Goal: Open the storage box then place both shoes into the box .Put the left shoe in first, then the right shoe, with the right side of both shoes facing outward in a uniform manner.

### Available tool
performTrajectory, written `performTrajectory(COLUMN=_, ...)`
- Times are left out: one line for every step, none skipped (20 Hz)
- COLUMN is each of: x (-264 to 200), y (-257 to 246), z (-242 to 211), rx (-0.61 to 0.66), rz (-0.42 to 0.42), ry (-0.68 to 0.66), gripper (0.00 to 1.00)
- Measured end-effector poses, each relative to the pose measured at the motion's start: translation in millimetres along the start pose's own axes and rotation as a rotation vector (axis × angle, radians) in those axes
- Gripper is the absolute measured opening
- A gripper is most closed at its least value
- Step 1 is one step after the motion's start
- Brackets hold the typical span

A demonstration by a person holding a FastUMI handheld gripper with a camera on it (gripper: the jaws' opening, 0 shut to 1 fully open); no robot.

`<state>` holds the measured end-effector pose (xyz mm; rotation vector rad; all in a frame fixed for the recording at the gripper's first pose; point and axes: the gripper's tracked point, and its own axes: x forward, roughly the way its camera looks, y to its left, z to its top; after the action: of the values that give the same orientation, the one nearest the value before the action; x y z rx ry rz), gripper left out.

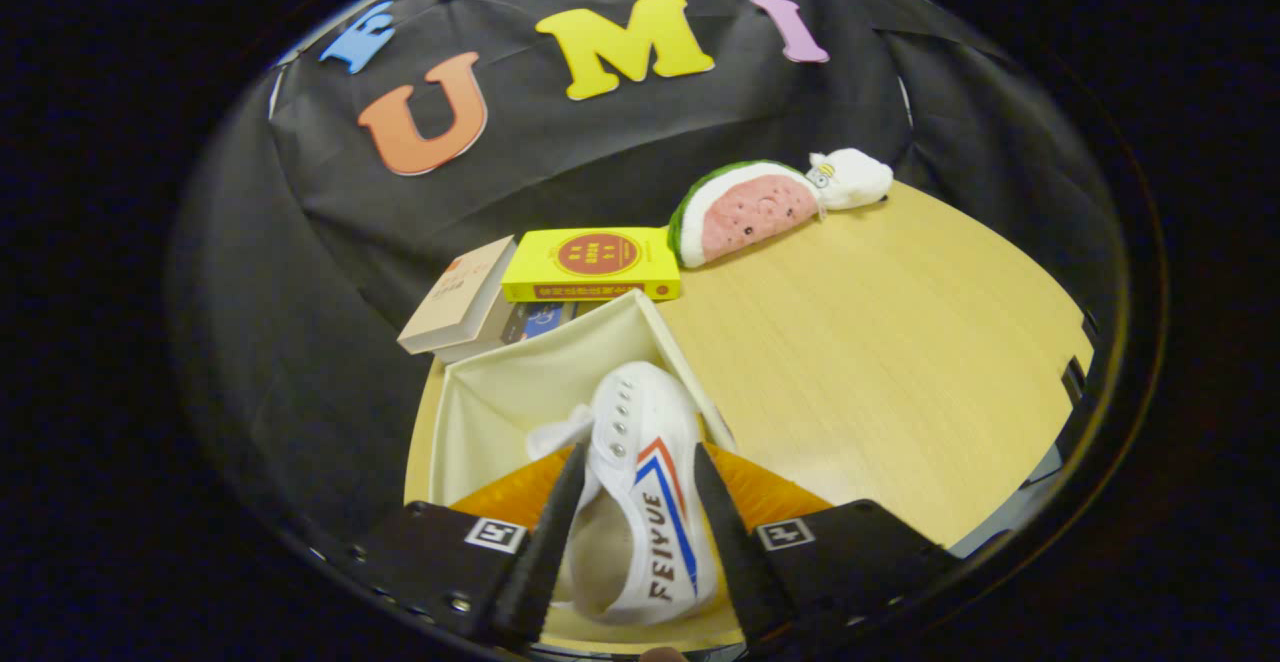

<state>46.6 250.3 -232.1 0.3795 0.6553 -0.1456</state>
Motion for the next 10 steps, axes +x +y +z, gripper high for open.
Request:
performTrajectory(x=-10, y=1, z=6, rx=-0.033, rz=0.013, ry=-0.026, gripper=0.83)
performTrajectory(x=-16, y=5, z=9, rx=-0.063, rz=0.028, ry=-0.037, gripper=0.85)
performTrajectory(x=-24, y=4, z=12, rx=-0.087, rz=0.038, ry=-0.044, gripper=0.86)
performTrajectory(x=-33, y=2, z=19, rx=-0.107, rz=0.048, ry=-0.061, gripper=0.86)
performTrajectory(x=-44, y=-2, z=28, rx=-0.126, rz=0.055, ry=-0.086, gripper=0.86)
performTrajectory(x=-57, y=-7, z=39, rx=-0.149, rz=0.054, ry=-0.12, gripper=0.87)
performTrajectory(x=-68, y=-16, z=52, rx=-0.171, rz=0.049, ry=-0.159, gripper=0.89)
performTrajectory(x=-81, y=-25, z=66, rx=-0.189, rz=0.045, ry=-0.199, gripper=0.91)
performTrajectory(x=-95, y=-36, z=81, rx=-0.203, rz=0.037, ry=-0.237, gripper=0.92)
performTrajectory(x=-111, y=-49, z=97, rx=-0.215, rz=0.028, ry=-0.279, gripper=0.93)
